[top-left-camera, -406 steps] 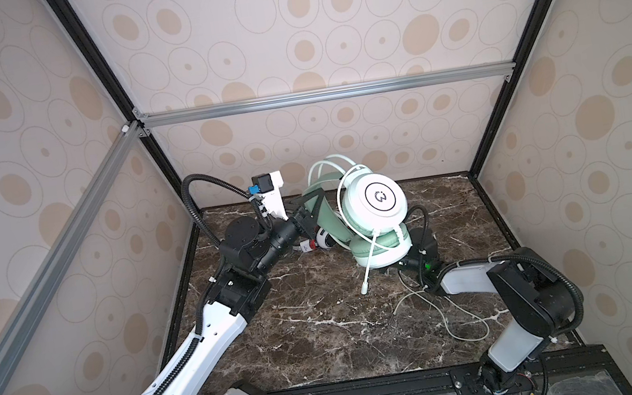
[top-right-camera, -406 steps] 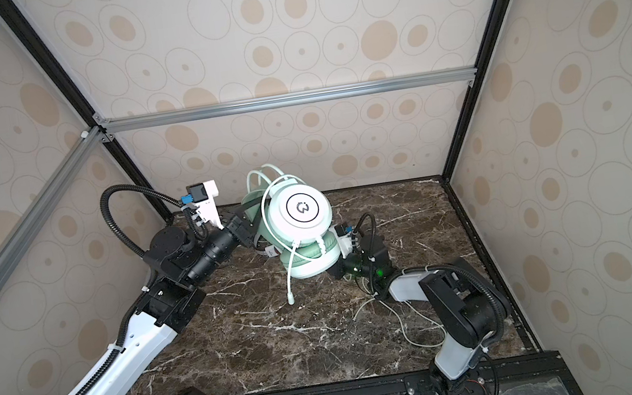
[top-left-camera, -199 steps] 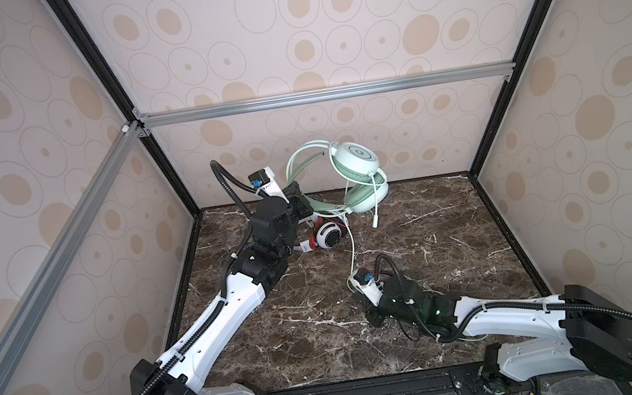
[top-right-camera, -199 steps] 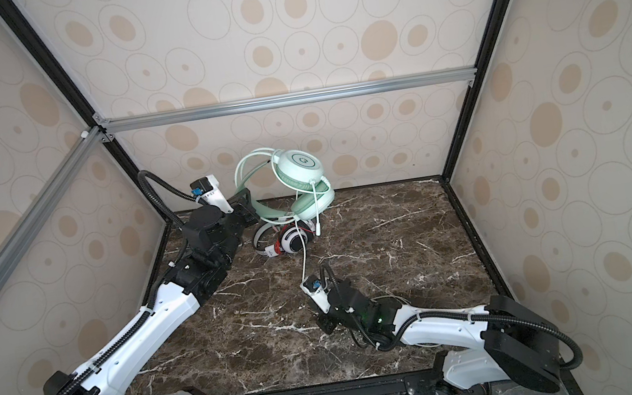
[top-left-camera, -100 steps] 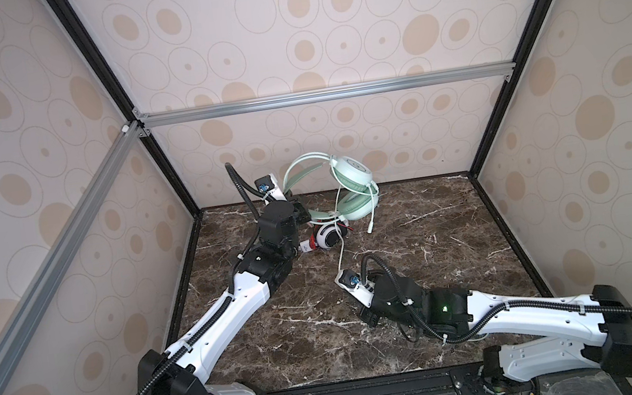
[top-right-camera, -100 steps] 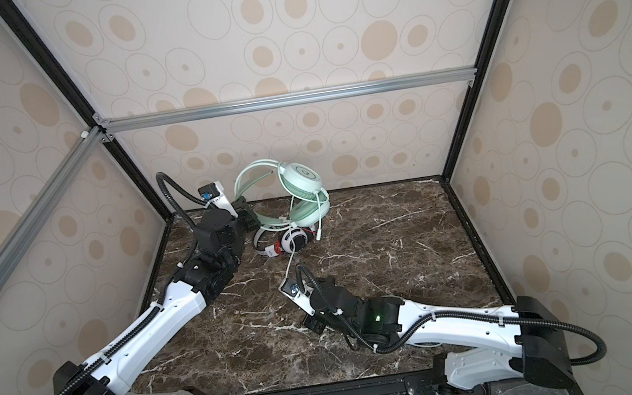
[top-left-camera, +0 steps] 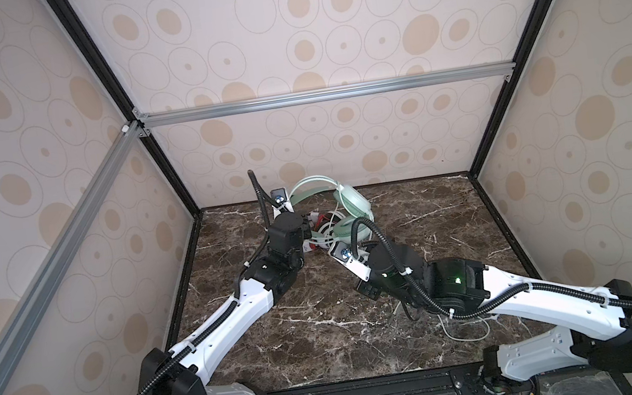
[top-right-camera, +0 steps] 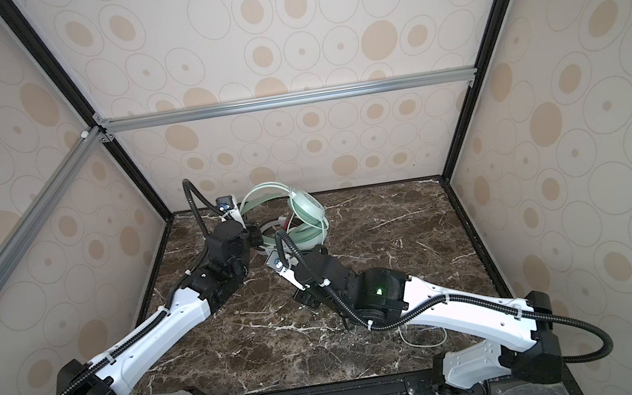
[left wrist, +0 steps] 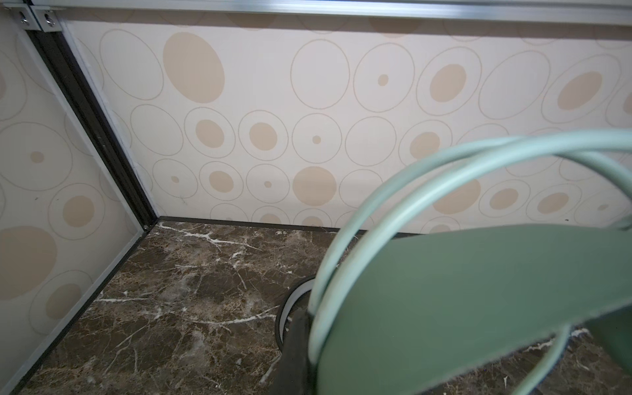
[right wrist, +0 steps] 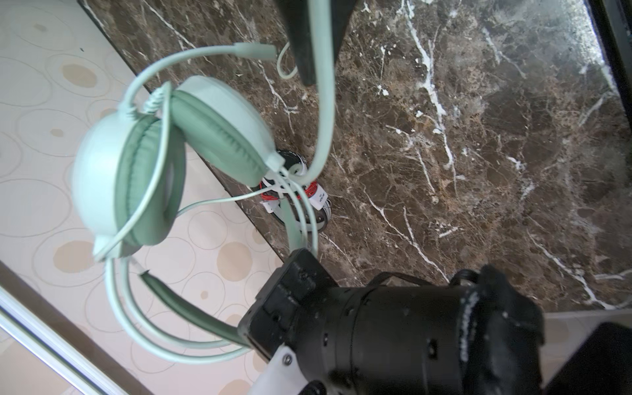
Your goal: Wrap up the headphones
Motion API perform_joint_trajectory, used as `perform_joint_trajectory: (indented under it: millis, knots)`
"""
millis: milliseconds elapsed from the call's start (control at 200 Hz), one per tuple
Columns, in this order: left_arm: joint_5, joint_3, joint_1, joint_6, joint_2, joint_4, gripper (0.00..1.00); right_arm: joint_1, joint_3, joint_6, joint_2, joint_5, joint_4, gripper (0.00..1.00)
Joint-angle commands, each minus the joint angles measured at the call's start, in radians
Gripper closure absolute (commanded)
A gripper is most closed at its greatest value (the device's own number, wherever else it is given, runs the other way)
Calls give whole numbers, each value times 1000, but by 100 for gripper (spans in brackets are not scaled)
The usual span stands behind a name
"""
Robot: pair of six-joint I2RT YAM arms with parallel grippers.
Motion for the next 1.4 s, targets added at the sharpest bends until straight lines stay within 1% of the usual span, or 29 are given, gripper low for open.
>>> perform_joint_trajectory:
  millis: [0, 125, 360, 450, 545, 660, 845, 930, 1115, 1330, 1395]
  knots:
    - [-30, -16, -27, 51, -61, 27, 100, -21, 69, -54, 12, 63, -133, 100]
    - [-46, -58, -48, 102, -90, 3, 100, -58, 112, -71, 7, 84, -182, 100]
    - [20, -133, -71, 210, -155, -17, 100, -114, 175, -100, 1, 113, -248, 100]
    - [70, -155, -73, 258, -181, -29, 100, -134, 193, -103, -4, 118, -264, 100]
    - [175, -172, -73, 302, -208, -51, 100, -160, 203, -98, -9, 105, -275, 100]
    - [307, -189, -78, 339, -241, -90, 100, -193, 206, -89, -17, 77, -282, 100]
    - [424, -189, -88, 373, -279, -155, 100, -248, 208, -70, -17, 24, -294, 100]
    - [452, -189, -87, 378, -287, -168, 100, -273, 205, -62, -17, -5, -290, 100]
    - [454, -192, -88, 369, -296, -173, 100, -366, 173, -12, -43, -109, -267, 100]
    - [517, -188, -87, 340, -314, -150, 100, -440, 107, 23, -64, -200, -227, 100]
    - [537, -182, -88, 333, -316, -147, 100, -465, 78, 36, -75, -233, -201, 98]
